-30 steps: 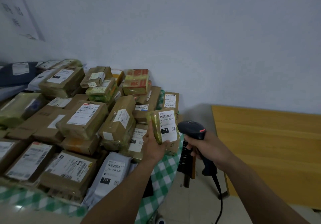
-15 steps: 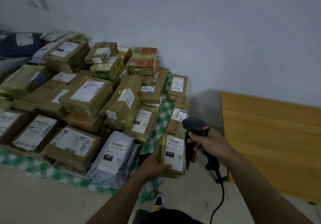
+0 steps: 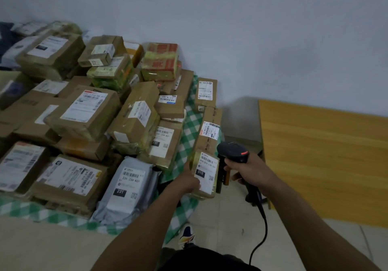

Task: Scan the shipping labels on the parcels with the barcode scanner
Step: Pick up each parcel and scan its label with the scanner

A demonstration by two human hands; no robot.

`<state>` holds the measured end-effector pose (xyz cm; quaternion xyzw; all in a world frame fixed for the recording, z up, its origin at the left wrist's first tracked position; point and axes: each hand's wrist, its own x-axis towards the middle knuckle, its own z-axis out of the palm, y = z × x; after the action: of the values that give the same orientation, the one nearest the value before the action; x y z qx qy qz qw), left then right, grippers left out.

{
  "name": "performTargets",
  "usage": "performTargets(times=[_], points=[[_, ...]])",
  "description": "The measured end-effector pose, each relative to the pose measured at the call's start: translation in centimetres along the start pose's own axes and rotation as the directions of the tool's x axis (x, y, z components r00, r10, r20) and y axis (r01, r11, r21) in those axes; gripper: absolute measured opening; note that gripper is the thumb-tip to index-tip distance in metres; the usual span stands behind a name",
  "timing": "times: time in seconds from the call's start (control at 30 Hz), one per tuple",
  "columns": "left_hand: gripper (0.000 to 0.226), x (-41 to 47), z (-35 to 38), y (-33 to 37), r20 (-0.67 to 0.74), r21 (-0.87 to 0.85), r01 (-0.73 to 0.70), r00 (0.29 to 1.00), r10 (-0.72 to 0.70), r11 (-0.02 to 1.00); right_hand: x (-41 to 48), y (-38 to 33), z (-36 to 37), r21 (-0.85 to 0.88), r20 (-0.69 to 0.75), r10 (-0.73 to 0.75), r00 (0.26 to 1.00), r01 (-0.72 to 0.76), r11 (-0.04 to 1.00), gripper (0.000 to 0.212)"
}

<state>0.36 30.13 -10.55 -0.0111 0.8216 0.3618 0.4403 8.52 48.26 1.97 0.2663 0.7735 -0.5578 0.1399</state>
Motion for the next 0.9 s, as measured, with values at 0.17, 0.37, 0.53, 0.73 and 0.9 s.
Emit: performTargets(times=[0.17, 0.37, 0.53, 0.73, 0.9], points=[[0.088, 1.0, 0.4, -1.0, -0.120, 0.045, -0.021, 0.992, 0.026, 0.999, 0.6, 0.2, 0.1, 0.016, -0.015, 0.008, 1.000, -0.008, 1.000, 0.009], [0.080, 1.6, 0.8, 1.3, -0.310, 0.272, -0.203, 0.907, 0.285, 0.941, 1.2, 0.6, -0.2, 0.064, -0.023, 0.050, 0.998, -0.048, 0.997, 0.012], [0.063, 3.7, -0.5, 5.5, -0.128, 0.585, -0.338, 0.859, 0.495, 0.738, 2.2, 1.2, -0.7, 0.054, -0.047, 0.063, 0.997, -0.060, 0.997, 0.008], [0.050, 8.5, -1.1, 3.9, 0.199, 0.787, -0.408, 0.877, 0.437, 0.462, 4.2, 1.8, -1.1, 0.029, -0.067, 0.139, 0.988, -0.138, 0.990, 0.009], [0.058, 9.3, -0.5, 3.1, 0.146, 0.768, -0.351, 0.910, 0.388, 0.535, 5.3, 1.0, -0.8, 0.035, -0.068, 0.136, 0.988, -0.134, 0.990, 0.005]])
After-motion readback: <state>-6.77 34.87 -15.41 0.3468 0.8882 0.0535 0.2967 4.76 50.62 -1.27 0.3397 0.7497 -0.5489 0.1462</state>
